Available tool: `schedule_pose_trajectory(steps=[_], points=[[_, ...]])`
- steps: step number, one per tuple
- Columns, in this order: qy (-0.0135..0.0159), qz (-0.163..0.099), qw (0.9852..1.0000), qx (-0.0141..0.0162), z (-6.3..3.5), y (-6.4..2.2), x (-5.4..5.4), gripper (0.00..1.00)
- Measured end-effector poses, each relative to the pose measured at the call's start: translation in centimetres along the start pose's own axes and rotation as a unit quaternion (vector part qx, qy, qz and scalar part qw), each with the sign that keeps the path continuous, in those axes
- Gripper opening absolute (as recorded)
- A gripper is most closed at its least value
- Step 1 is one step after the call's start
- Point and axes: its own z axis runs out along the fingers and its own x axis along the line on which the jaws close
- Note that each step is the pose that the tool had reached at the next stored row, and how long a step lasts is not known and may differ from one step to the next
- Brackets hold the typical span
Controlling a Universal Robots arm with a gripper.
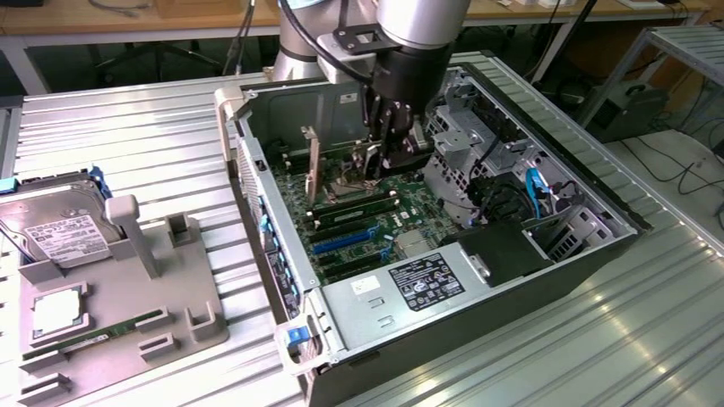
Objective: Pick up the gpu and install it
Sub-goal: 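Insert the gpu into the slot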
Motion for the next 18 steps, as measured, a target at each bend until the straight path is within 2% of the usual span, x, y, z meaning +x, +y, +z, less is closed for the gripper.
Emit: schedule_pose_trajectory(steps=[2,6,18], points=[[0.0,0.0,1.0,-0.0003,0.37,0.03,0.0,0.28],[-0.0019,0.0,1.0,-0.0006,0.98,0.04,0.3,0.28],[-0.002,0.0,1.0,-0.0007,2.98,0.57,0.4,0.28]])
